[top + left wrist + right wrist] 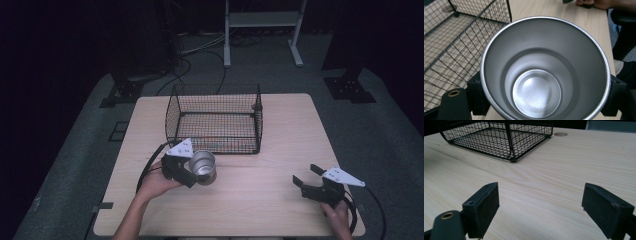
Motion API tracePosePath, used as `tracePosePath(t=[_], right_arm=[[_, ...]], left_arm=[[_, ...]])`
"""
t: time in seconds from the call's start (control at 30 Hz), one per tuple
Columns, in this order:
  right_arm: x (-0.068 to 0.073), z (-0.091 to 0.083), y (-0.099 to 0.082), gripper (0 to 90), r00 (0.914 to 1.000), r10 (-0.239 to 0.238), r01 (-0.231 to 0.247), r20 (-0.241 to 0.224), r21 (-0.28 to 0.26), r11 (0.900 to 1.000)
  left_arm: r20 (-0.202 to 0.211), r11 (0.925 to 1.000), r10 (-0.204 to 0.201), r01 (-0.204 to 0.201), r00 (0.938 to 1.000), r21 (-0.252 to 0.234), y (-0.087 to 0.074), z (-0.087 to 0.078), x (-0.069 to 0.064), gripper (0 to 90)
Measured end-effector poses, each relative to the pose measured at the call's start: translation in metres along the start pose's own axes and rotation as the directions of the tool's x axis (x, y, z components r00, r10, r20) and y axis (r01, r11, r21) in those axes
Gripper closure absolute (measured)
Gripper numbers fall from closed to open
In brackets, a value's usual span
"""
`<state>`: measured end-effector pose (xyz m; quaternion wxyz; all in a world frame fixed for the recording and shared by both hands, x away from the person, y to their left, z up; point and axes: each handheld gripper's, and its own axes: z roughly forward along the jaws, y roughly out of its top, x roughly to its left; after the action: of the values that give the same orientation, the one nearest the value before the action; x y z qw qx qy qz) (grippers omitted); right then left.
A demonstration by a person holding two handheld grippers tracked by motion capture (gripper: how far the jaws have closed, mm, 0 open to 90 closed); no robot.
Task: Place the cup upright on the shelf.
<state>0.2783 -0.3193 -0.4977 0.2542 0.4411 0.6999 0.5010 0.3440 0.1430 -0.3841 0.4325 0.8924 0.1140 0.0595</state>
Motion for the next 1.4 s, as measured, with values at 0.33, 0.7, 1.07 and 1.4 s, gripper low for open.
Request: tracePosePath(t=[0.33, 0.7, 1.07, 1.4], right_arm=[[-0.001, 0.0, 0.0, 13.7, 1.0, 0.007, -0.007, 0.0, -0.001, 1.0], [-0.001, 0.0, 0.0, 13.7, 1.0, 0.007, -0.007, 0.002, -0.002, 1.0], [-0.002, 0.0, 0.0, 13.7, 0.9999, 0.017, -0.017, -0.002, -0.01, 0.9998], [-0.002, 0.0, 0.0, 13.7, 0.9998, 0.016, -0.016, -0.007, -0.007, 0.9998]], left_arm=[[0.008, 1.0, 0.008, -0.008, 0.9999, -0.002, 0.027, -0.016, 0.02, 17.7], [0.038, 0.9996, 0.018, -0.019, 0.9991, 0.021, 0.048, -0.017, 0.036, 17.7], [0.094, 0.9989, 0.015, -0.019, 0.9954, 0.043, 0.064, -0.015, 0.053, 17.7], [0.108, 0.9963, 0.052, -0.059, 0.9929, 0.063, 0.091, -0.015, 0.069, 17.7]])
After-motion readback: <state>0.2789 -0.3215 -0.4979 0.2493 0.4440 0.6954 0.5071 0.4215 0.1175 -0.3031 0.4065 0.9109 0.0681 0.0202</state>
